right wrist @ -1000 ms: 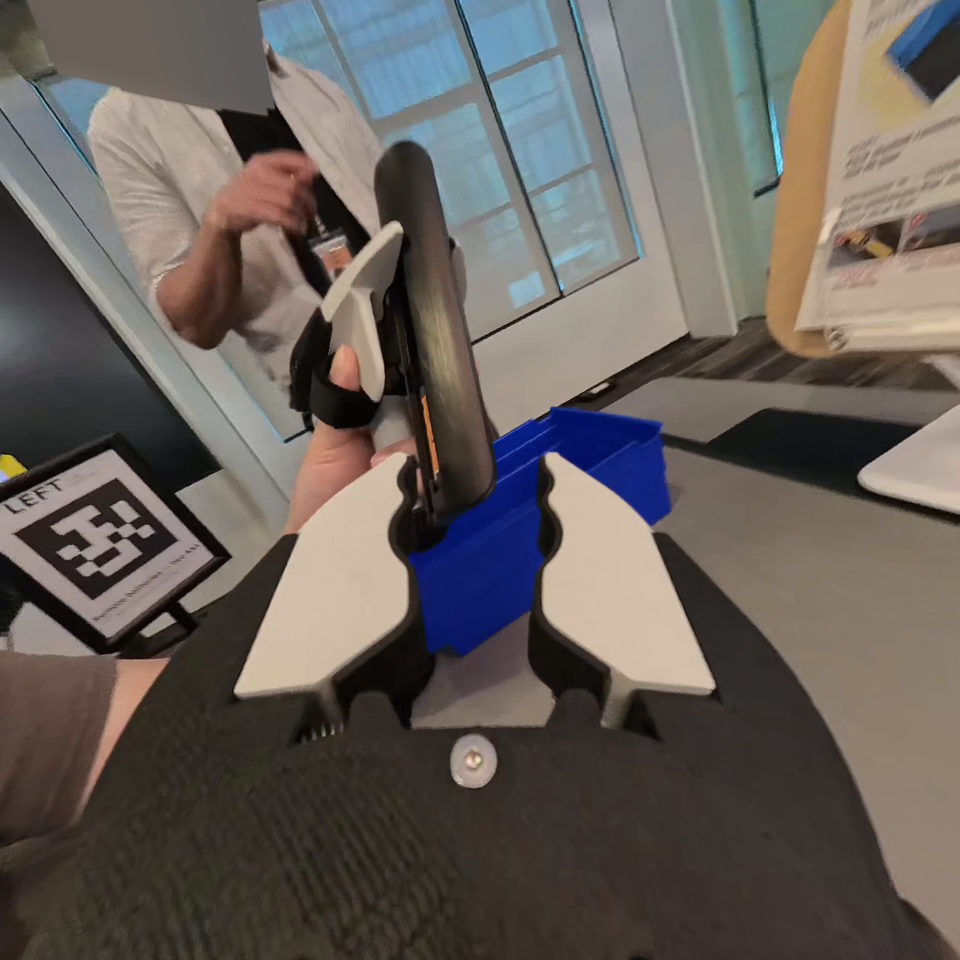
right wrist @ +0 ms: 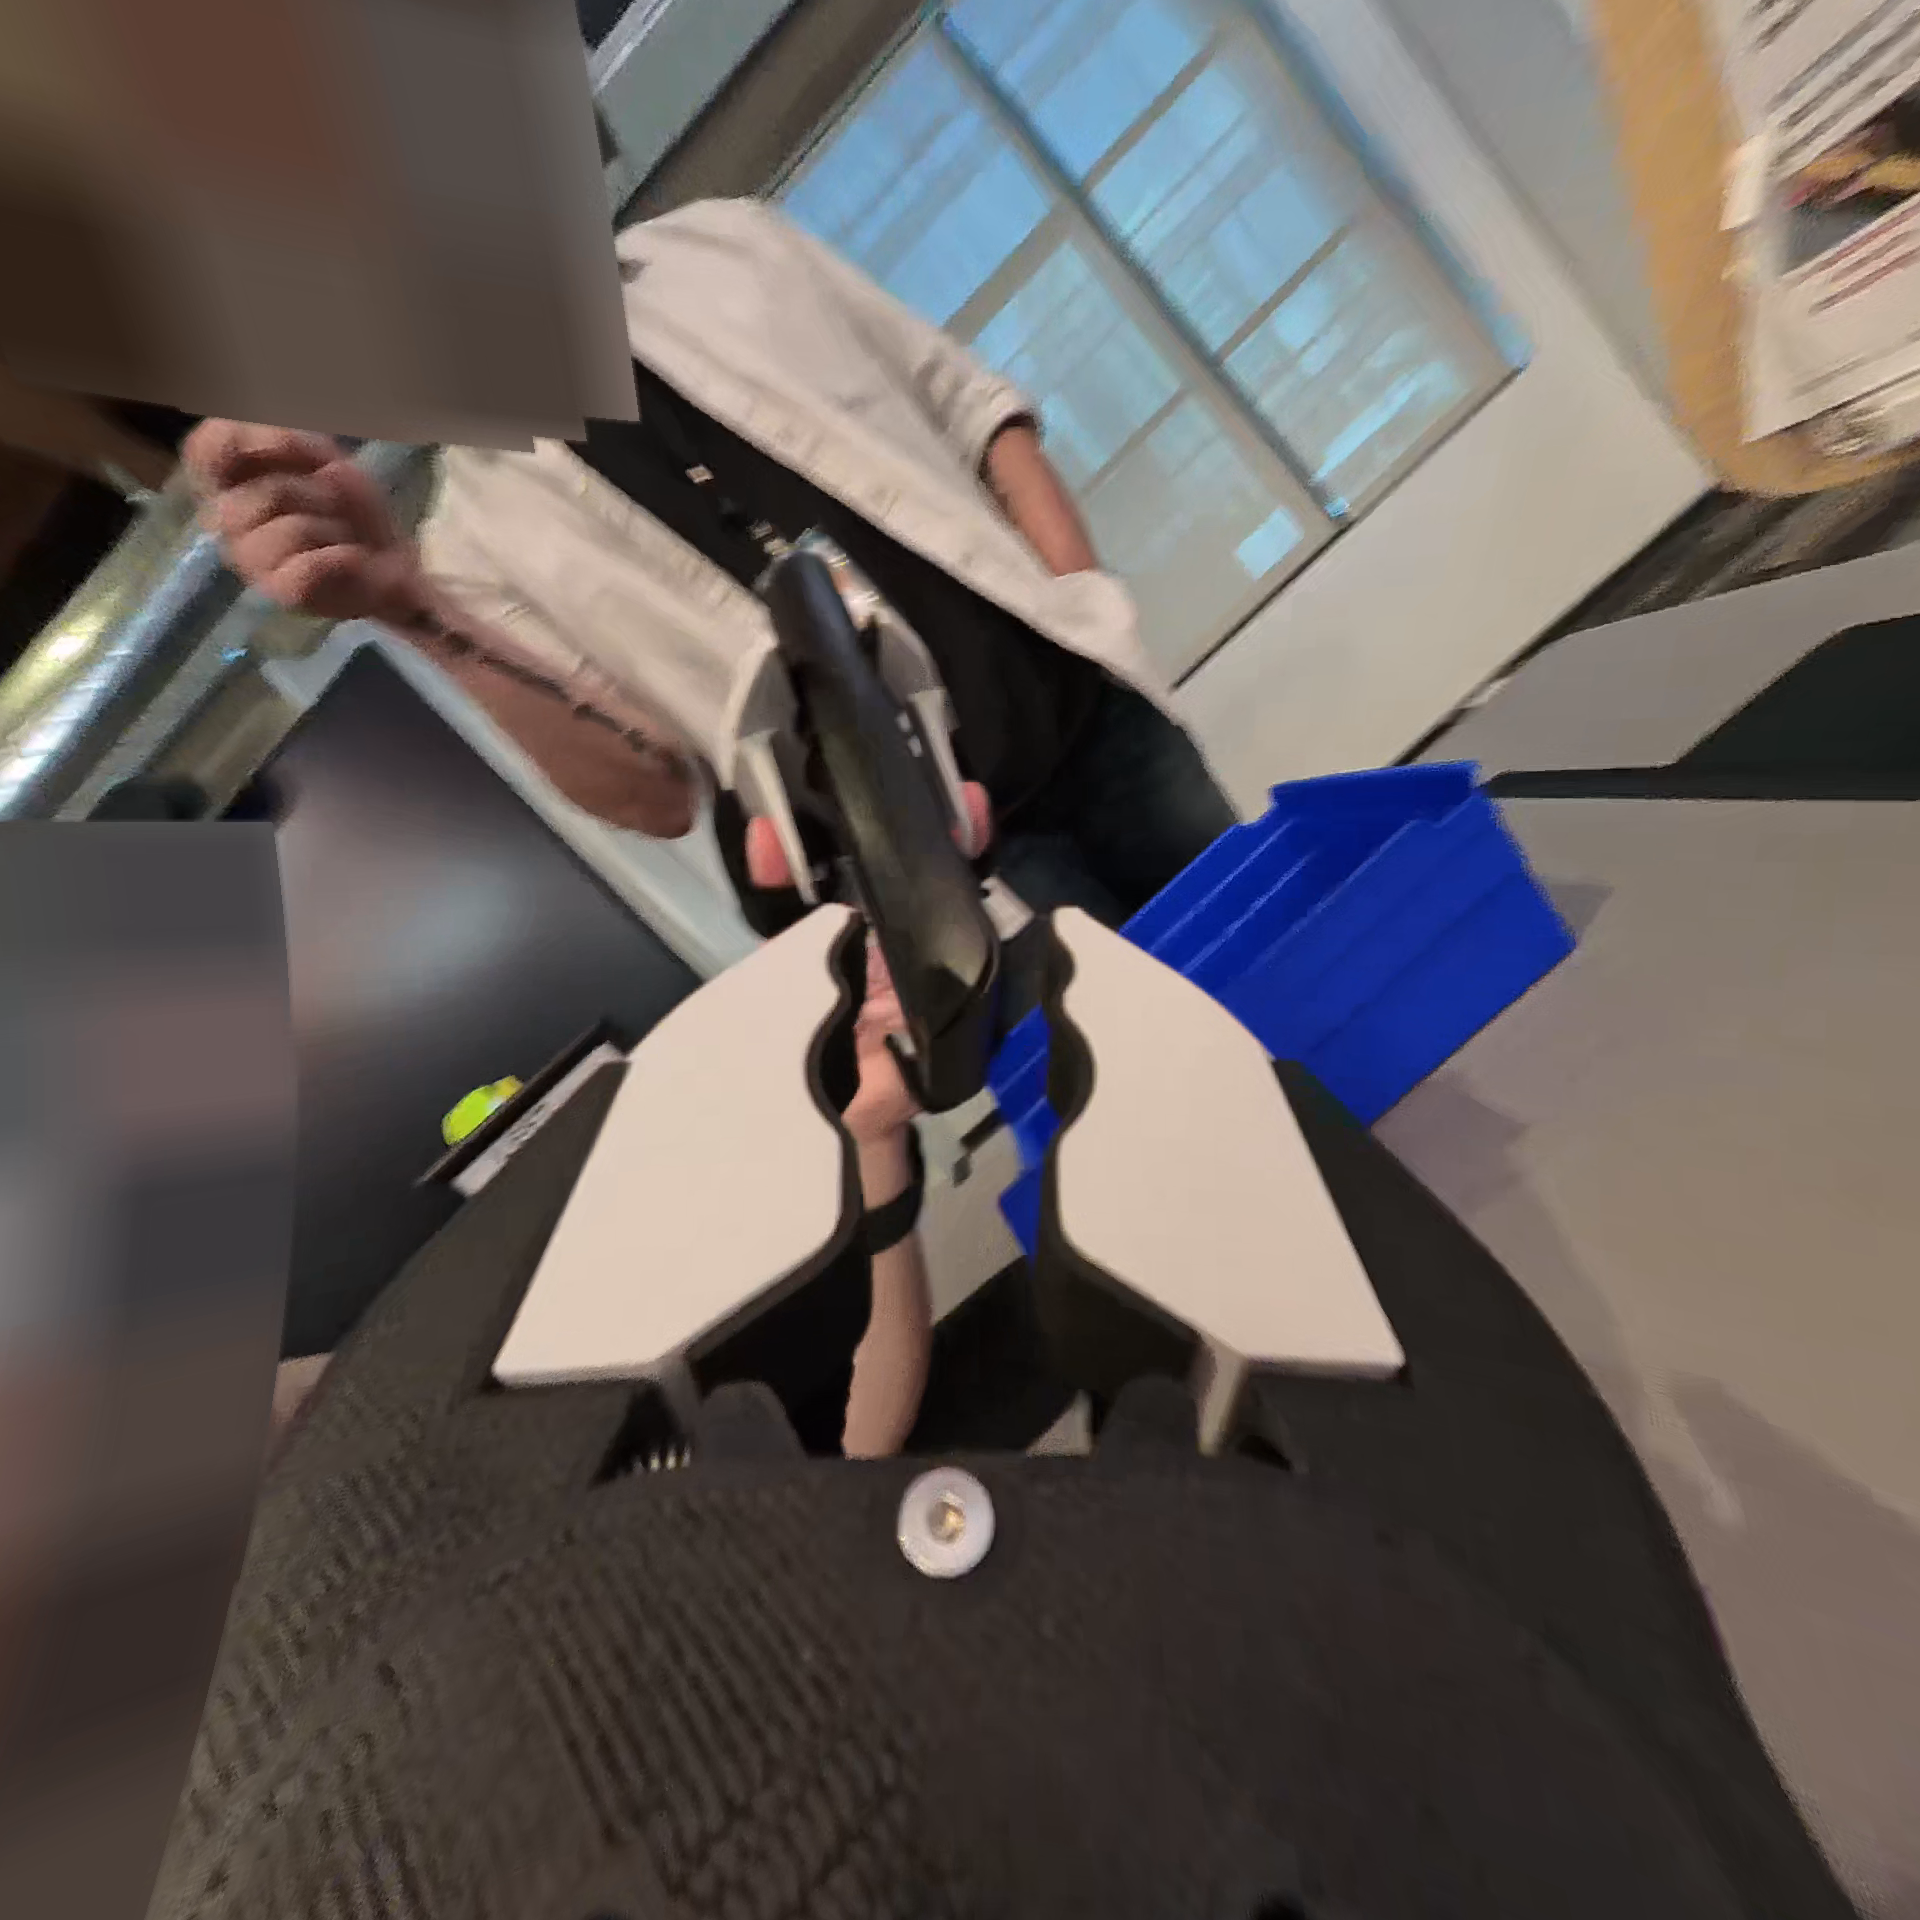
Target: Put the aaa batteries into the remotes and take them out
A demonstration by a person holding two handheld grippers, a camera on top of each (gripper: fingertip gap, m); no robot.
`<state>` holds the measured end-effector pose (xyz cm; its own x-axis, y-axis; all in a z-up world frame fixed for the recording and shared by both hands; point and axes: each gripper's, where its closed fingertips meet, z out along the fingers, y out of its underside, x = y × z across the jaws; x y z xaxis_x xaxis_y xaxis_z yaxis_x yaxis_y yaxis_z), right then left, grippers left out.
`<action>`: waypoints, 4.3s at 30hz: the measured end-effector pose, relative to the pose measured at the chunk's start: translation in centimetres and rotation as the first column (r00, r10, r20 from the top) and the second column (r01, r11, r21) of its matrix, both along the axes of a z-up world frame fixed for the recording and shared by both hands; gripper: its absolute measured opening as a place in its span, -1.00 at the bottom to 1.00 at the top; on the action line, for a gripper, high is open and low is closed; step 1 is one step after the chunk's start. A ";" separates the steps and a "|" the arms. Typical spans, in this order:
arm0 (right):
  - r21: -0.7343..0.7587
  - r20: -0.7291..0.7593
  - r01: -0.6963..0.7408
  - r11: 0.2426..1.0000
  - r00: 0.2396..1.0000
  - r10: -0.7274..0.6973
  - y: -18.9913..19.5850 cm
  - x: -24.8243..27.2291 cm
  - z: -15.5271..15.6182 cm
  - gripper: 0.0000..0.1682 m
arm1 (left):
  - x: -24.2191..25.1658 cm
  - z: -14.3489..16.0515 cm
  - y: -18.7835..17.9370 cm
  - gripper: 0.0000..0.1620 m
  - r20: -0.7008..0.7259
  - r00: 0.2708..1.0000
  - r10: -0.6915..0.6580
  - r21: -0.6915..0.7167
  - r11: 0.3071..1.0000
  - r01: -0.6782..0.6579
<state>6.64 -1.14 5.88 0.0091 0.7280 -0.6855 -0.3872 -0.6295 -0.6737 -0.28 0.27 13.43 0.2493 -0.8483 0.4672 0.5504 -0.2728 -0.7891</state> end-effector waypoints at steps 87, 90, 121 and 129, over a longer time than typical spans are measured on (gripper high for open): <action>0.365 0.931 0.265 0.892 -0.090 -0.354 0.9 27.9 -7.9 -0.98 | 1.3 0.1 -1.5 -0.72 0.079 0.980 -0.184 -0.119 0.974 0.193; 0.482 0.873 0.477 0.735 -0.187 -0.451 3.7 30.6 -5.7 -0.98 | 0.9 0.3 -1.5 -0.72 0.093 0.980 -0.176 -0.122 0.975 0.187; 0.760 0.532 0.062 0.647 0.514 -0.673 -0.8 1.3 0.8 -0.99 | 0.5 -4.7 2.8 -0.72 0.005 1.000 -0.026 -0.307 0.951 0.026; 0.831 0.517 0.026 0.555 0.330 -0.790 -0.9 0.5 0.3 -0.99 | 2.4 -5.4 2.1 -0.72 -0.049 0.996 -0.073 -0.302 0.952 0.054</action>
<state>7.18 -2.06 6.23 0.6687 0.5759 0.4703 0.4916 0.1322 -0.8608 2.09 2.39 8.08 0.2343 -0.6865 0.6884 0.4791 -0.5346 -0.6962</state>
